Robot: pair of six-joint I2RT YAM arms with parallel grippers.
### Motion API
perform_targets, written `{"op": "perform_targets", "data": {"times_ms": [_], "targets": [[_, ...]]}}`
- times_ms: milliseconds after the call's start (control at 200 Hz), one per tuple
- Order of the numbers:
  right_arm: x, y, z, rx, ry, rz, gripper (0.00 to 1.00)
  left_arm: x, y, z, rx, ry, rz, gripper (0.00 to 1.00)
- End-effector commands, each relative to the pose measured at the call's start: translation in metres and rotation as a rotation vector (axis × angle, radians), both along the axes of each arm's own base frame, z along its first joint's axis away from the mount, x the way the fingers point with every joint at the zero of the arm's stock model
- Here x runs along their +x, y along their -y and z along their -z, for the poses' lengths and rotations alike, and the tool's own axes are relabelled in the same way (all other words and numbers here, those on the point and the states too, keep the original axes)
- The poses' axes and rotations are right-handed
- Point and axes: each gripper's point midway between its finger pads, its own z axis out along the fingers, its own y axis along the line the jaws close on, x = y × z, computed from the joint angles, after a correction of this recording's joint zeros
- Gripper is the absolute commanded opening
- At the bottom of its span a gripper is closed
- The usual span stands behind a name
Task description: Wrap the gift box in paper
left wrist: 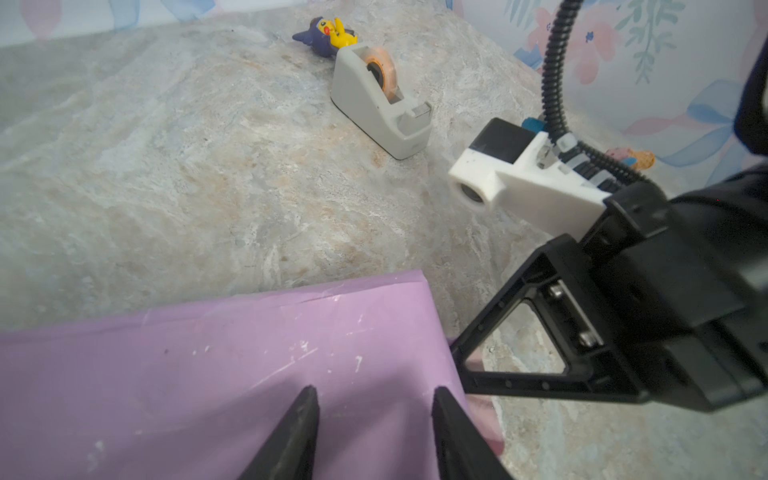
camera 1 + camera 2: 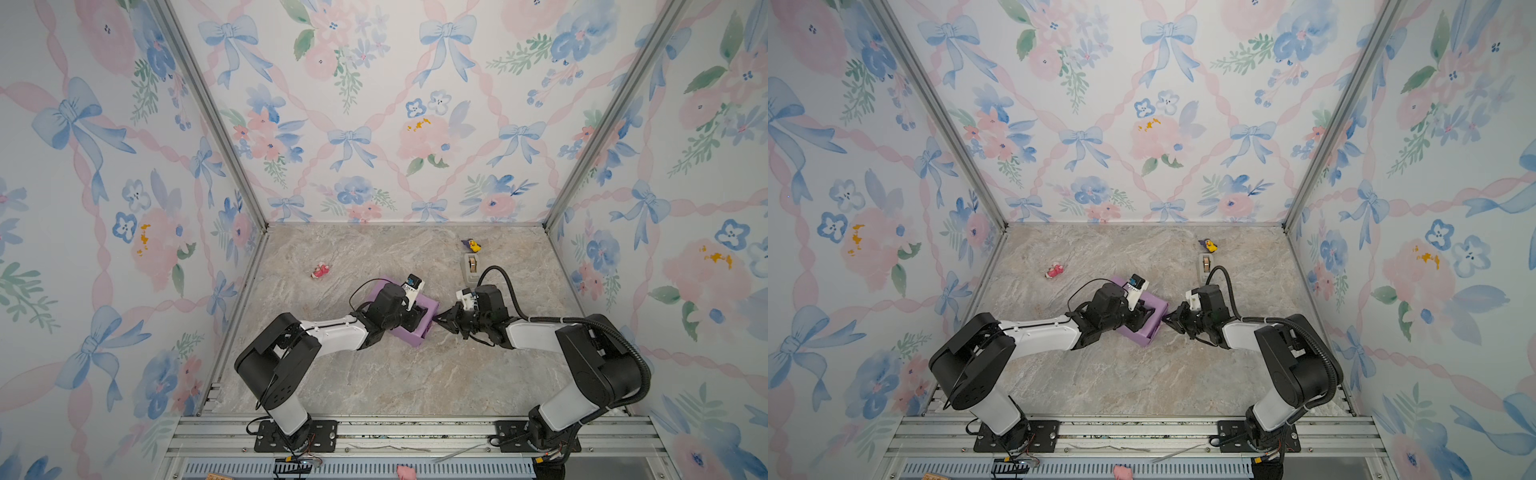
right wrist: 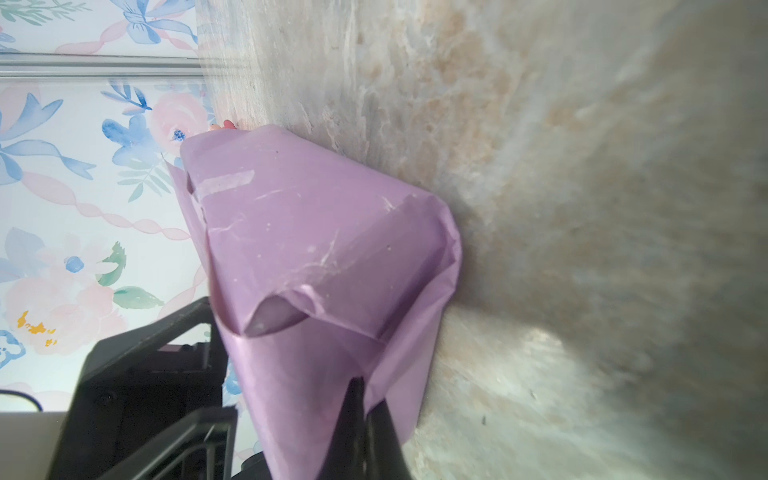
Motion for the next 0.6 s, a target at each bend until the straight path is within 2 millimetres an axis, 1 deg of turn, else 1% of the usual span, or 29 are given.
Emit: {"op": "perform_targets", "data": {"times_ms": [0,100,160,250,410,500,595], "targets": [[0.006,-0.007,-0.005,0.0,0.021,-0.007,0.0,0.003,0.001,-0.033,0.032,0.126,0.017,0.61],[0.007,-0.008,-0.004,-0.003,0.017,-0.01,0.0,-0.004,0.003,-0.046,0.074,0.201,0.039,0.69],[0.007,-0.008,-0.005,-0.002,0.018,-0.01,0.0,-0.012,0.004,-0.047,0.123,0.237,0.056,0.73],[0.007,-0.008,-0.004,-0.006,0.017,-0.012,0.0,-0.024,0.006,-0.038,0.235,0.269,0.072,0.78],[0.006,-0.01,-0.004,-0.007,0.018,-0.022,0.0,-0.034,0.009,-0.014,0.433,0.292,0.068,0.82],[0.006,-0.01,-0.003,-0.005,0.016,-0.023,0.0,-0.037,0.008,-0.004,0.501,0.313,0.041,0.85],[0.006,-0.01,-0.002,-0.005,0.013,-0.024,0.0,-0.036,0.004,0.002,0.522,0.311,0.005,0.85]]}}
